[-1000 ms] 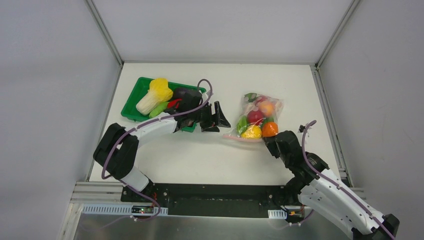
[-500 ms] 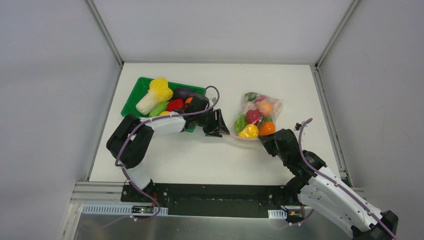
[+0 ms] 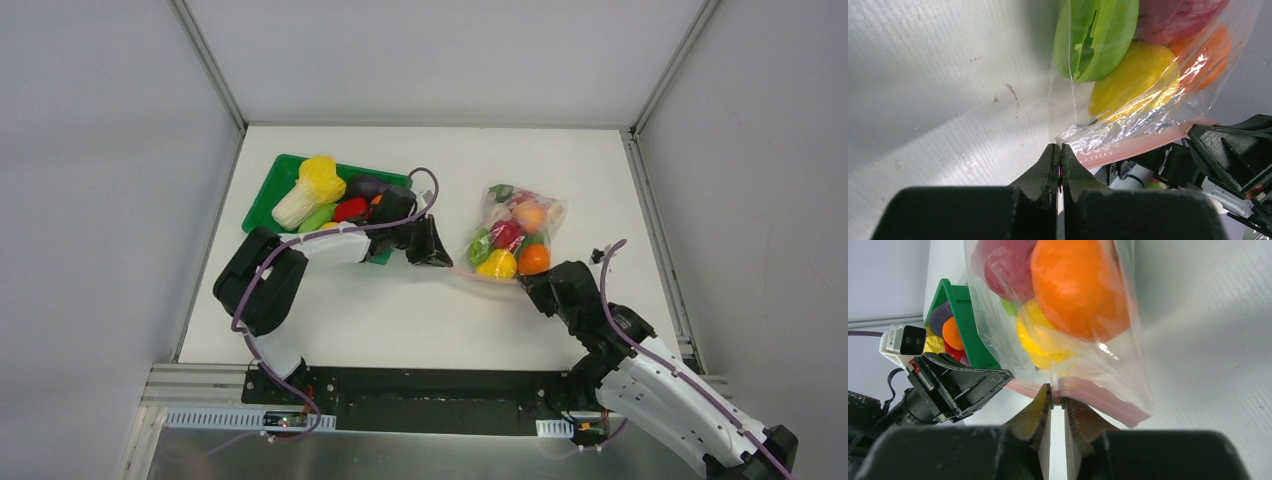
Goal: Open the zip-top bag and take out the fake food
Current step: Unzip the zipper food storage bag at the center of the board.
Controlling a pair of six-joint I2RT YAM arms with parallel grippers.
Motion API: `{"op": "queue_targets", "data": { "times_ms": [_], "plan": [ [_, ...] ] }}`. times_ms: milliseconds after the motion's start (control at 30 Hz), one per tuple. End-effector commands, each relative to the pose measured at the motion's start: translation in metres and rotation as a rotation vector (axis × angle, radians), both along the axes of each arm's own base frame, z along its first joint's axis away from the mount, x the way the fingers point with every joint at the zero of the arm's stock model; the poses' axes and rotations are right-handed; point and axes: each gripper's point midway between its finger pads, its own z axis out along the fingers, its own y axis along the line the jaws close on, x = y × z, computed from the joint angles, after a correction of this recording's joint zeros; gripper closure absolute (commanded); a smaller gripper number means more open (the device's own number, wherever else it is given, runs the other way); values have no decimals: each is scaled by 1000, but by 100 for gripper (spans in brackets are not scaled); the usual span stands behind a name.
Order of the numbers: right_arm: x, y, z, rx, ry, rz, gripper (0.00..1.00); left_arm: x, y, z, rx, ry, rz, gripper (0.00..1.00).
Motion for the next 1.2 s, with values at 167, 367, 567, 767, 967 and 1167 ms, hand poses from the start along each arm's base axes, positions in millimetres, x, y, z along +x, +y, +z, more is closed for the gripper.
{"op": "queue_targets", "data": {
  "times_ms": [167, 367, 567, 767, 967, 1167],
  "plan": [
    [-9, -36, 15, -104, -7, -91, 88, 40, 58, 11, 65, -86, 119, 100],
    [-13, -44, 17, -110, -7, -117, 88, 57, 78, 25, 125, -122, 124, 100],
    [-13, -38, 22, -139, -2, -60, 63, 59, 77, 39, 143, -146, 59, 100],
    [-10, -25, 40, -250, -5, 98, 28, 43, 81, 42, 159, -139, 2, 88],
    [-2, -8, 54, -445, 17, 334, 18, 35, 91, 50, 199, -167, -12, 60],
    [14, 16, 68, -576, 16, 542, 15, 29, 108, 77, 248, -251, 11, 35]
  ]
}}
